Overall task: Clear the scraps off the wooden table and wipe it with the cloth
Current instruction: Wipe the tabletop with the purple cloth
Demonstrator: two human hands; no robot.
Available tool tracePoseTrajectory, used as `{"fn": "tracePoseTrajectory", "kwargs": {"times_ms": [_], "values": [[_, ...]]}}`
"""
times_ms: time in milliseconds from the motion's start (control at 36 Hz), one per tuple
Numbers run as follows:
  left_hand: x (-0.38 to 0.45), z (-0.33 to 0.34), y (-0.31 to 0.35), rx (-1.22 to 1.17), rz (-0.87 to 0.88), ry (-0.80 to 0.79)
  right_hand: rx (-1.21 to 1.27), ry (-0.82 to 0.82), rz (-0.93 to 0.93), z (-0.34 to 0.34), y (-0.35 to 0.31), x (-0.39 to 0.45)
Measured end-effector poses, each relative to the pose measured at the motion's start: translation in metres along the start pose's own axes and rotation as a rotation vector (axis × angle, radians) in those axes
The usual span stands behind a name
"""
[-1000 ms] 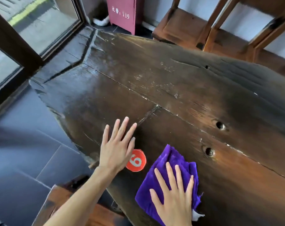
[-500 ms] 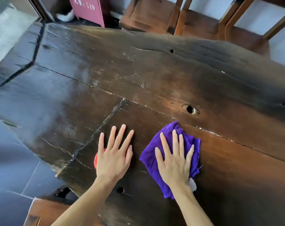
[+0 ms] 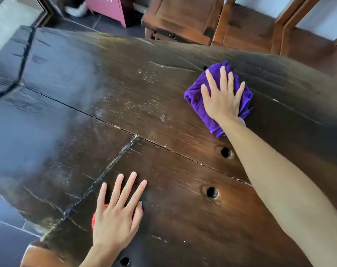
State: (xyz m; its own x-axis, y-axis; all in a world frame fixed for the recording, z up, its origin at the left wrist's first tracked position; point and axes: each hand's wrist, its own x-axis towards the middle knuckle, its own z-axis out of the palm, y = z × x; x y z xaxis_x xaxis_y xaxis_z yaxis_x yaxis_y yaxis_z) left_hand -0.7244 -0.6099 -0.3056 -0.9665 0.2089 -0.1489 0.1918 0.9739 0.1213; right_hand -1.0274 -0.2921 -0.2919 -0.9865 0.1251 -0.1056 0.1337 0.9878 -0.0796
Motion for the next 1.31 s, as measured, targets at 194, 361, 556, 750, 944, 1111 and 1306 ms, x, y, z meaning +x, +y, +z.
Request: {"fn": "tracePoseTrajectory", "kwargs": {"times_ms": [194,361,556,750,944,1111,1306], "values": [[0.000,-0.002,-0.001,0.012,-0.011,-0.018,-0.019,-0.032,-0.009,-0.016,0.018,0.062],[-0.001,-0.001,-0.002,0.021,-0.008,-0.024,-0.015,-0.024,0.007,-0.016,0.039,0.034],[0.000,-0.006,0.001,0.031,-0.010,-0.061,0.025,-0.012,0.134,-0.003,0.084,-0.087],[-0.001,-0.011,0.005,0.023,-0.020,-0.083,-0.007,-0.047,0.221,0.015,0.080,-0.225],[-0.003,-0.010,0.004,-0.017,-0.030,-0.069,-0.023,-0.075,0.347,0.033,0.048,-0.365],[-0.004,-0.010,0.003,-0.037,-0.003,-0.065,0.038,-0.087,0.545,0.045,0.008,-0.464],[-0.002,-0.018,0.003,-0.124,0.005,-0.147,0.190,-0.124,0.840,0.046,-0.055,-0.549]]}}
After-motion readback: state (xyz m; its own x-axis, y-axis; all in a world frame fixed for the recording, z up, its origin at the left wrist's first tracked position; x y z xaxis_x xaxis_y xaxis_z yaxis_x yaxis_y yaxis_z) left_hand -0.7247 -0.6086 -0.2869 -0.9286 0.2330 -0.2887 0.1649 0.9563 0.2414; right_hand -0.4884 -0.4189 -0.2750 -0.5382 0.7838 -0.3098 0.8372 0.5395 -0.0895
